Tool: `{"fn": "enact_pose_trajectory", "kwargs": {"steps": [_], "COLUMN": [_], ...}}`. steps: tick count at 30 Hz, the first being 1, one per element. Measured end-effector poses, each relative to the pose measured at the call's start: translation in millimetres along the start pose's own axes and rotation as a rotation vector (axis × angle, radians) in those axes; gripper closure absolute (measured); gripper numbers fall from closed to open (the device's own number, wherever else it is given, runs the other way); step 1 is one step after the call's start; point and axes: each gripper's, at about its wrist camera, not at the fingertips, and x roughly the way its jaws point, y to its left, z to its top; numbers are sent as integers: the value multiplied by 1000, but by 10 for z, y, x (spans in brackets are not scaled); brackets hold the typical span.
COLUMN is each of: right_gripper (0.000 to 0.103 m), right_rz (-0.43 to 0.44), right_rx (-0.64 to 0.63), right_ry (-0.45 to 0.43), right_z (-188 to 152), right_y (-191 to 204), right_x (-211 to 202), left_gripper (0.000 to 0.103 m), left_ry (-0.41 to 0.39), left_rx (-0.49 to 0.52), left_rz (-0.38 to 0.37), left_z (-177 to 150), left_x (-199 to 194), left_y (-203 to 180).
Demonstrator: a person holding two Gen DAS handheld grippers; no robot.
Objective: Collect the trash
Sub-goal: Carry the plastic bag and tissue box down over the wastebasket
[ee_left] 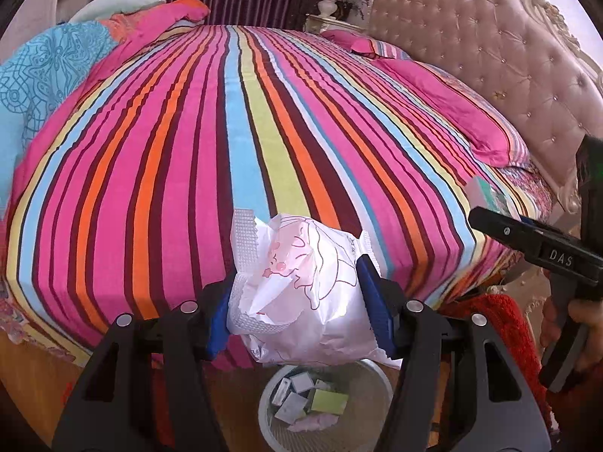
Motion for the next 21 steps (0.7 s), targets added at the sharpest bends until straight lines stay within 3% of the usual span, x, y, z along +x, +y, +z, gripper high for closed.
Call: {"fn": "enact_pose_trajectory", "kwargs": {"steps": [8,21], "right_gripper": [21,21], "right_rz": [27,34], "right_rx": [-5,8], "right_ry": [21,136], "right_z": [-278,-699], "right_y": [115,195], "right_x": [-145,-87], "left_gripper": [44,44], "left_ry": [38,165], "left_rx": [30,40], "left_rz": [-31,-44], "left_z": [-282,-741], "left_x": [-117,86], "left_y": [-214,-377]}}
